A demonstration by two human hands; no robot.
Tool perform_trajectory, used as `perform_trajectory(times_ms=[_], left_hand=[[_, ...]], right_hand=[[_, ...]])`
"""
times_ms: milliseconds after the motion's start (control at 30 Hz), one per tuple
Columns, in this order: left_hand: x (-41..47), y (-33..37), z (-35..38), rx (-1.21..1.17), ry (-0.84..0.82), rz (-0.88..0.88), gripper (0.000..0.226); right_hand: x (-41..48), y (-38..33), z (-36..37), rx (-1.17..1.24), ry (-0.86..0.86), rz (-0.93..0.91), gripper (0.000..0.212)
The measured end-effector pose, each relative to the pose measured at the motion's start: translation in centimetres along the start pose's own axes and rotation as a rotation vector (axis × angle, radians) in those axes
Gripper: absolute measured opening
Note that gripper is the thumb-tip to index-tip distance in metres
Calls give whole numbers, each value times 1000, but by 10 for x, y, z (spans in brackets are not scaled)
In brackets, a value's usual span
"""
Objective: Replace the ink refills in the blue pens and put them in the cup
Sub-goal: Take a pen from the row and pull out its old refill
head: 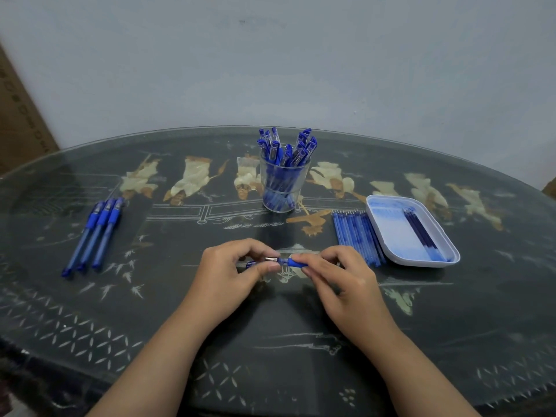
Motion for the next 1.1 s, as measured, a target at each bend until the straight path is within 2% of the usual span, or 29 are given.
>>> perform_trajectory(times_ms=[267,367,533,733,1033,1100], left_hand=[[5,1,-20,-54,45,-39,23],[6,4,-35,73,24,-17,20],[2,5,-39,384,-184,-43,30],[3,8,-30,540,-277,-122,30],[2,6,-31,461,-264,-166,28],[2,7,-35,441,-218,-124,27]], right_hand=[[-1,3,0,-5,10,18,27],[-1,4,0,-16,19,25,27],[-1,3,0,-38,7,25,26],[0,1,-1,-71,-13,27,27],[2,-4,-7,-91,-6,57,31],[8,-9,-14,-134,28,82,27]])
Point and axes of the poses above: each hand's wrist, its own x-axis towards the middle knuckle, its own z-axis out of the palm, y = z × x, the point moved 5 cm from there along x, towards the middle knuckle, and after that the axes turned 7 degrees about -x, right-handed, at the moved point
